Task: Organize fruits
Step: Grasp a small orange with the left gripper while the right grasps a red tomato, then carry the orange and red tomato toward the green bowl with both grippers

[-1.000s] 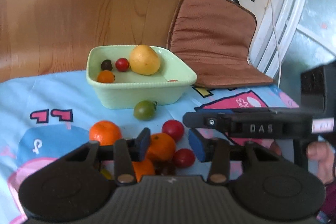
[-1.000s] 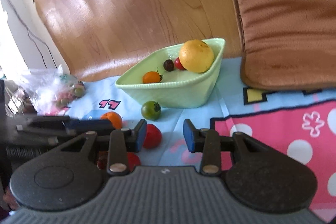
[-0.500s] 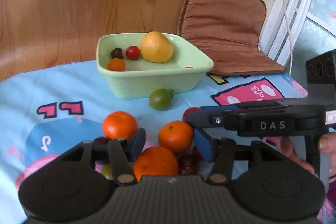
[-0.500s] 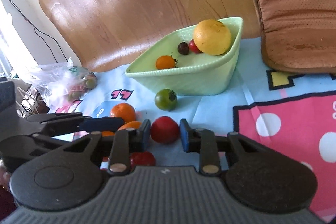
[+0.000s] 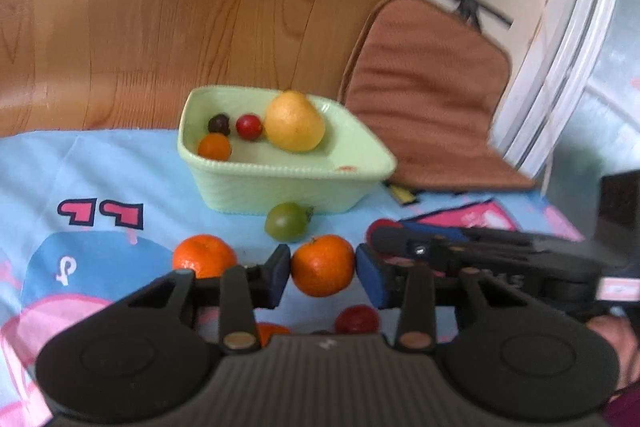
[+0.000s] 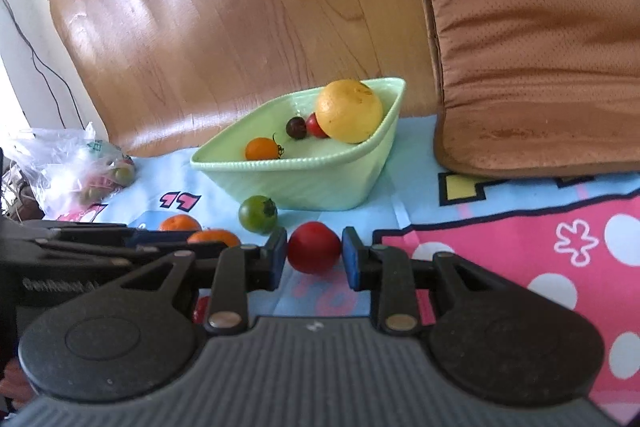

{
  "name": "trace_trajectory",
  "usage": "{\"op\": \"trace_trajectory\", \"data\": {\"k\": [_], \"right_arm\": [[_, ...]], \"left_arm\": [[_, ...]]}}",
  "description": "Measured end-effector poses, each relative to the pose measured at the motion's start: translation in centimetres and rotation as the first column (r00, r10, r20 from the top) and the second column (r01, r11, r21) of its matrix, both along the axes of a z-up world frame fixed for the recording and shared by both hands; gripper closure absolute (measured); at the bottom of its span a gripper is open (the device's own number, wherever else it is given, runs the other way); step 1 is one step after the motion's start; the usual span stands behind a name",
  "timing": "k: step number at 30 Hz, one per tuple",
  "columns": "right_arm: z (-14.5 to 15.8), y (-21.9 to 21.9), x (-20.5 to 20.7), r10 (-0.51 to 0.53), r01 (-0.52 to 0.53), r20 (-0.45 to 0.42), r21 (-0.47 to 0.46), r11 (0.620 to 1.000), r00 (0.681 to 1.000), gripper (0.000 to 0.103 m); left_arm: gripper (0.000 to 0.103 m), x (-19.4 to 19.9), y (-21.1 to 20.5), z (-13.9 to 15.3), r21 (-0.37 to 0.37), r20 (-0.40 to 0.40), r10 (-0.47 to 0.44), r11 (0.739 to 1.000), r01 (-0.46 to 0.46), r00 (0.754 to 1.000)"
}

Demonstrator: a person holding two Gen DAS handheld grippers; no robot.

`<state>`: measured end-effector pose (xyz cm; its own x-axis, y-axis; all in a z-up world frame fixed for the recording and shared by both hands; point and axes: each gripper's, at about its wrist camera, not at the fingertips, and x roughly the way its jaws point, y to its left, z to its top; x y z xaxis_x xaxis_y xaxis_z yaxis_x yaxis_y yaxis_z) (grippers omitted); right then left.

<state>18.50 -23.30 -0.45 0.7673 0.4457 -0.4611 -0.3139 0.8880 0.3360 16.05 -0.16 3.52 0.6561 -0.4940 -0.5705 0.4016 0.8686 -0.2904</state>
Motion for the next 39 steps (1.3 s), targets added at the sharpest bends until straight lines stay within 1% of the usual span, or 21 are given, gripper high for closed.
{"op": "trace_trajectory", "data": {"k": [2,3,6,9,11,13,18,21,22,23,25,29,31,35,39], "right_arm": [[0.2,-0.3,-0.3,-0.004,0.004,0.000,0.014,1.000,1.000,0.071],[0.5,-0.5,-0.7,-0.005,0.005,0.000,0.023,1.000,1.000,0.071],[0.7,-0.9,-2.6,0.005,-0.005,-0.003,0.055,0.998,1.000,0.071],[0.6,-0.8,-5.1,0.030,-0.030,-0.008,0.057,0.998,1.000,0.071],[0.5,-0.6,-6.8,0.050,-0.050,-0.001,0.043,0.998,0.999,0.071],[0.5,-0.2,-8.4,0.075,-0.075,0.011,0.010,0.997,0.997,0.071],[0.2,1.6,-10.7,0.146,-0.143,0.029,-0.079,0.987,0.989,0.071],[-0.5,2.4,-10.9,0.160,-0.157,0.018,-0.110,0.981,0.987,0.070],[-0.6,2.5,-11.1,0.155,-0.151,0.031,-0.115,0.982,0.987,0.069],[-0.7,2.7,-11.2,0.162,-0.157,0.029,-0.120,0.980,0.986,0.069],[-1.2,2.9,-11.3,0.175,-0.172,0.014,-0.111,0.979,0.984,0.068],[-1.2,3.4,-12.1,0.173,-0.164,0.043,-0.165,0.973,0.984,0.068],[-1.3,3.5,-12.1,0.173,-0.162,0.047,-0.169,0.972,0.984,0.068],[-1.3,3.4,-12.0,0.172,-0.162,0.046,-0.167,0.973,0.984,0.068],[-1.3,3.4,-12.0,0.173,-0.163,0.045,-0.165,0.973,0.984,0.067]], "left_arm": [[0.067,-1.5,0.4,0.7,-0.027,0.031,-0.021,0.999,0.022,0.999],[0.066,-2.4,0.4,0.9,-0.028,0.047,-0.034,0.999,0.036,0.998],[0.066,-5.1,0.3,1.1,-0.012,0.079,-0.083,0.996,0.085,0.993],[0.066,-7.8,0.4,0.8,-0.003,0.092,-0.128,0.992,0.129,0.987],[0.066,-9.4,0.5,0.3,0.006,0.091,-0.145,0.989,0.145,0.985],[0.066,-10.8,0.6,-0.2,0.022,0.093,-0.149,0.989,0.147,0.984],[0.066,-13.7,0.9,-0.8,0.058,0.111,-0.139,0.989,0.133,0.984],[0.066,-14.2,1.2,-1.3,0.113,0.130,-0.105,0.990,0.090,0.986],[0.066,-14.2,1.1,-1.5,0.136,0.135,-0.094,0.988,0.075,0.986],[0.064,-14.2,1.1,-1.9,0.151,0.135,-0.088,0.986,0.067,0.987],[0.063,-14.4,1.0,-2.2,0.153,0.144,-0.093,0.986,0.070,0.985],[0.062,-14.9,0.1,-2.5,0.208,0.169,-0.120,0.974,0.083,0.978],[0.062,-14.8,0.1,-2.6,0.206,0.158,-0.124,0.974,0.090,0.980],[0.058,-14.3,0.6,-2.6,0.168,0.132,-0.104,0.982,0.081,0.986],[0.058,-14.3,0.8,-2.6,0.152,0.134,-0.095,0.986,0.074,0.986]]}}
